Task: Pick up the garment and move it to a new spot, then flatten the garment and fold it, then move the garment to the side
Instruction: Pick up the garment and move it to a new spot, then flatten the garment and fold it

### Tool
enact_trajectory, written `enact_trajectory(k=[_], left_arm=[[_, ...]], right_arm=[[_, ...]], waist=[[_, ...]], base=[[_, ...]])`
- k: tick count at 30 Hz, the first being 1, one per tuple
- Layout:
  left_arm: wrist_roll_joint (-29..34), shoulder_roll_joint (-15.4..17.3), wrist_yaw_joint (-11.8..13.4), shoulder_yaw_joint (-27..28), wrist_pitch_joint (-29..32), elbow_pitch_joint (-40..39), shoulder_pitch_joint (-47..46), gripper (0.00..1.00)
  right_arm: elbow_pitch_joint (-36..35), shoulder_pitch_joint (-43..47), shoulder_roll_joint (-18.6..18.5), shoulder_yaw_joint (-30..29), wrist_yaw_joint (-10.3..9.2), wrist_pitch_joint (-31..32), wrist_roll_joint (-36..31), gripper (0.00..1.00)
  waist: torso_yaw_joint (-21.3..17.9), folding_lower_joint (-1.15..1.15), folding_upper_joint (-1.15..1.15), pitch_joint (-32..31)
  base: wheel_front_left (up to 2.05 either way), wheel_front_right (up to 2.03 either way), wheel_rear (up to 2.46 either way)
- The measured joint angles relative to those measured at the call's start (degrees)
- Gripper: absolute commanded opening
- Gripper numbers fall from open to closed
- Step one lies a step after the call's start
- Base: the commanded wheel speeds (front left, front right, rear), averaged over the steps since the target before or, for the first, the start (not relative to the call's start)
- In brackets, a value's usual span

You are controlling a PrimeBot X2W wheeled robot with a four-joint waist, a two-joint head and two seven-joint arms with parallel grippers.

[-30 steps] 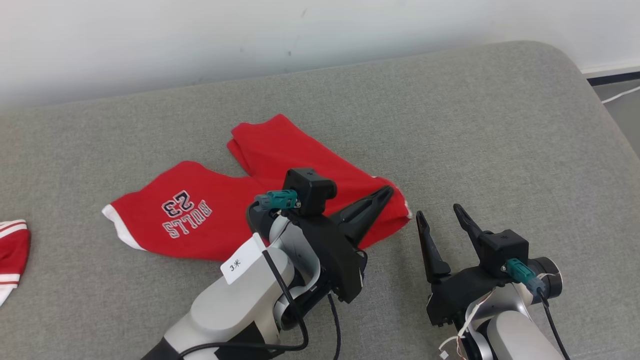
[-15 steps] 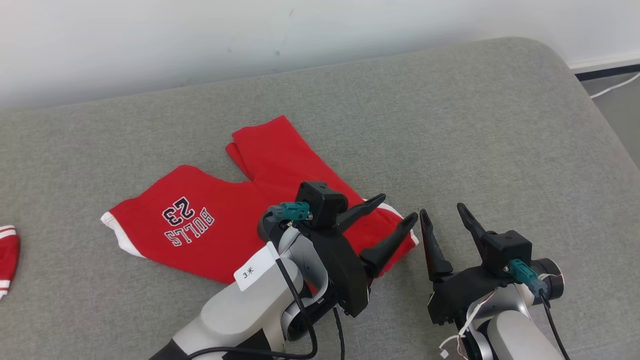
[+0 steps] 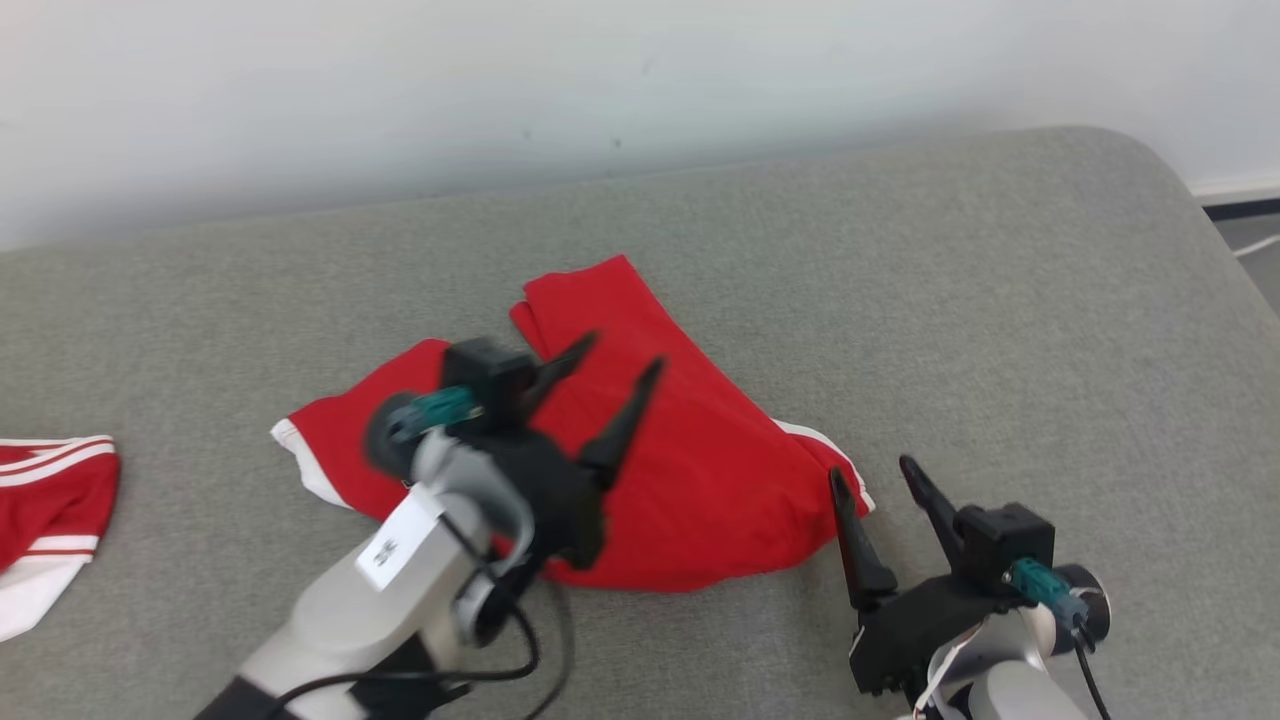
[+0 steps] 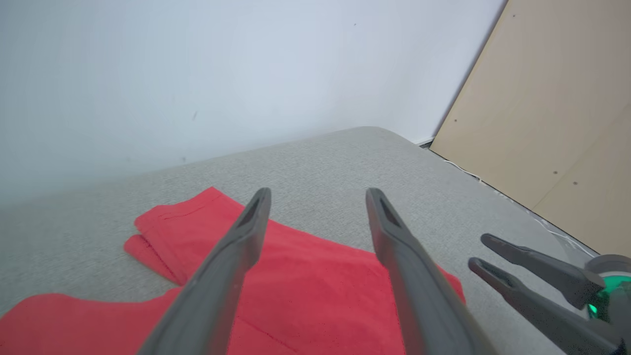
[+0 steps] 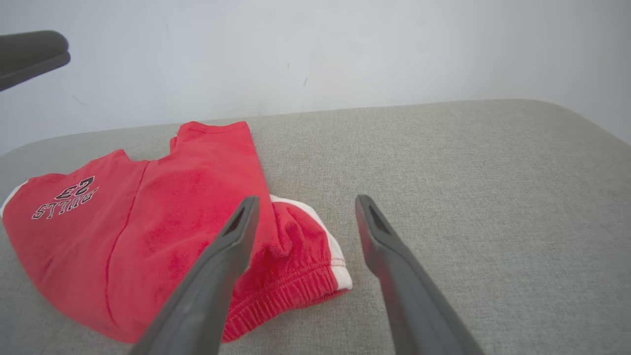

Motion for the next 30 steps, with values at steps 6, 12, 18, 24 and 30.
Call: enact_trajectory(k=[6,12,18,24,30], left_arm=[[2.23,5.11,4.94,1.98,-1.69,0.86,4.46,1.00],[2.25,7.92,6.99,4.81,-2.21,-0.12,7.36,1.00],[1.74,12.89,6.87,7.02,-2.29,2.19,8.83,1.00],[0.51,15.15,4.36,8.39,-2.29,5.58,8.75,1.00],[-0.64,12.59,3.43,8.38,-2.29,6.08,8.76,1.00]], right_arm=[[0.29,1.21,0.09,0.32,0.63,-0.07,1.62,1.00],[-0.22,1.36,0.10,0.64,1.67,-0.05,2.59,1.00],[-0.52,1.34,0.20,1.98,2.40,0.04,2.69,1.00],[-1.59,1.22,0.26,3.78,3.63,1.12,3.68,1.00],[-3.01,3.48,0.30,4.52,4.14,2.68,5.71,1.00]], waist=[[1.75,0.00,0.00,-1.48],[3.47,0.00,0.00,-2.82],[4.08,0.00,0.00,-3.50],[3.01,0.00,0.00,-2.90],[2.18,0.01,0.01,-1.06]], base=[[0.00,0.00,0.00],[0.00,0.00,0.00],[0.00,0.00,0.00],[0.00,0.00,0.00],[0.00,0.00,0.00]])
